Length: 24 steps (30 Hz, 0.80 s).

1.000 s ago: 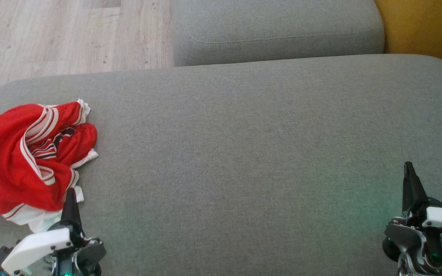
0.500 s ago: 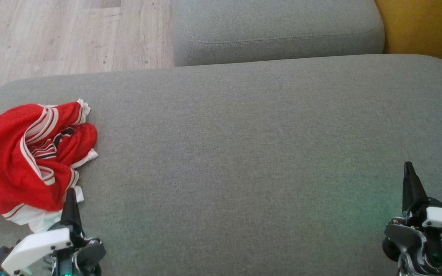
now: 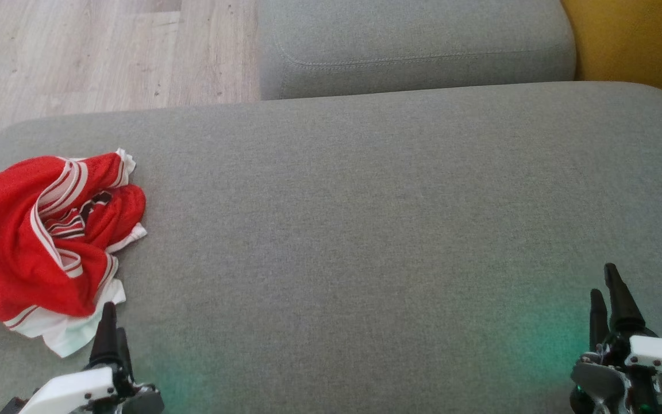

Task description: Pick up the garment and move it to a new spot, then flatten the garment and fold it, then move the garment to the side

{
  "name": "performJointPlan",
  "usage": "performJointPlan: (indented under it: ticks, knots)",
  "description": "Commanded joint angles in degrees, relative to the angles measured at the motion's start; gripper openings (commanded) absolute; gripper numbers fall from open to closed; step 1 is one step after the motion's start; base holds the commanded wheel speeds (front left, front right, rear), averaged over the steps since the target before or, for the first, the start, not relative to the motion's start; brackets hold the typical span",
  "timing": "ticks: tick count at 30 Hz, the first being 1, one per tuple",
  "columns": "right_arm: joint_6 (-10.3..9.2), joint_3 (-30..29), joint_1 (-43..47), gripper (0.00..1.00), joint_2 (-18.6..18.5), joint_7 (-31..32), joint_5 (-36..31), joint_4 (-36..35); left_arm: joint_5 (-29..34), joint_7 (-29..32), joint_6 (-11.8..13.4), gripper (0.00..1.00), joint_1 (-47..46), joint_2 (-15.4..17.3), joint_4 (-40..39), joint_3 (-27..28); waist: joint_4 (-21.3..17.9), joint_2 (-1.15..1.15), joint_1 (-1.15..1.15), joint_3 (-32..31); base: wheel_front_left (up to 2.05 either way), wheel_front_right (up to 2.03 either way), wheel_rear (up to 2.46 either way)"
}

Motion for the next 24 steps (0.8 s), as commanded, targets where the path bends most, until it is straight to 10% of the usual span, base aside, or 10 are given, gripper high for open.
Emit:
performJointPlan:
  ticks: [1, 24]
  knots:
    - [0.02, 0.5, -2.7, 1.00, -0.1, -0.6, -0.2, -1.8, 0.3, -0.4, 0.1, 1.00, -2.5, 0.2, -1.8, -0.1, 0.0, 0.00, 0.00, 0.0, 0.00, 0.00, 0.00]
    - [0.10, 4.4, -4.1, 1.00, -0.2, -4.5, -20.7, -4.4, 16.6, -4.4, 2.3, 1.00, -3.5, 0.9, -3.1, -2.5, 0.1, 0.00, 0.00, -0.1, 0.00, 0.00, 0.00]
